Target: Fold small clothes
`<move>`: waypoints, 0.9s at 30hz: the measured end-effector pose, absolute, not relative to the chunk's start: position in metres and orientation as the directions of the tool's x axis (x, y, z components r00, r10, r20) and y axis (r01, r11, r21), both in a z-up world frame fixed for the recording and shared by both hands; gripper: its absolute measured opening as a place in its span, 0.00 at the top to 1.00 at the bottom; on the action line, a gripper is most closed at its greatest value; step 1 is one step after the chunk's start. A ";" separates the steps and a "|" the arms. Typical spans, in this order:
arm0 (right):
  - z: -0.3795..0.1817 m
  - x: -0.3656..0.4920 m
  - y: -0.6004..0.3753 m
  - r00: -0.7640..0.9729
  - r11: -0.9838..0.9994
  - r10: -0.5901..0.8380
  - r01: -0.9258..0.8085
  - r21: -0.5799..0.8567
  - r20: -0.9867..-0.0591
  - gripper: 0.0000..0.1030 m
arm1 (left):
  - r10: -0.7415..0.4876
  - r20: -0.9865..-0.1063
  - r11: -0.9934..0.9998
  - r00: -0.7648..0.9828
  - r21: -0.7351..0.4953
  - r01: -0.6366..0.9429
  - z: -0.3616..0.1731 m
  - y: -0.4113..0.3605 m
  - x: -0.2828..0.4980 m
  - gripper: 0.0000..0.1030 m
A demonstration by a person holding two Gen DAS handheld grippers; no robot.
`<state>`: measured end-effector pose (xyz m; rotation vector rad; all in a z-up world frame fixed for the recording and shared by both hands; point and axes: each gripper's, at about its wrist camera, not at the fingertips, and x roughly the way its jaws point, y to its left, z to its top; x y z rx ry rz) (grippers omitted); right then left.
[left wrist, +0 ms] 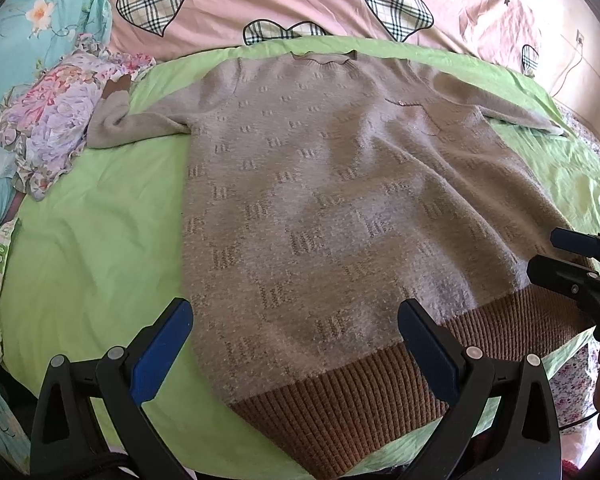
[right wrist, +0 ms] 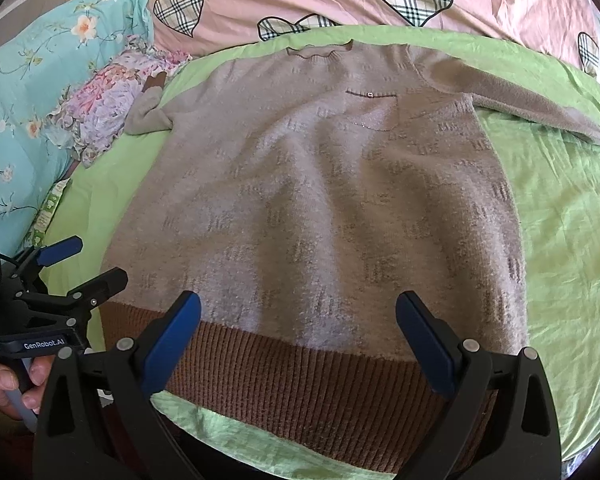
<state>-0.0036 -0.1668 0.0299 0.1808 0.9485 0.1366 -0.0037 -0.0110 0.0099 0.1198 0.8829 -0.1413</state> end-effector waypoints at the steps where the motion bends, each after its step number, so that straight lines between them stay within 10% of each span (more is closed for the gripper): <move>1: 0.031 -0.004 -0.168 0.575 0.975 0.201 -0.037 0.220 -0.793 0.05 | -0.076 -0.776 0.984 0.626 0.043 0.173 0.010 -0.011 -0.003 0.01; 27: 0.047 0.018 -0.386 0.677 0.858 0.042 0.353 0.373 -0.735 0.14 | -0.103 -0.778 0.988 0.619 -0.011 0.151 0.028 -0.020 0.080 0.01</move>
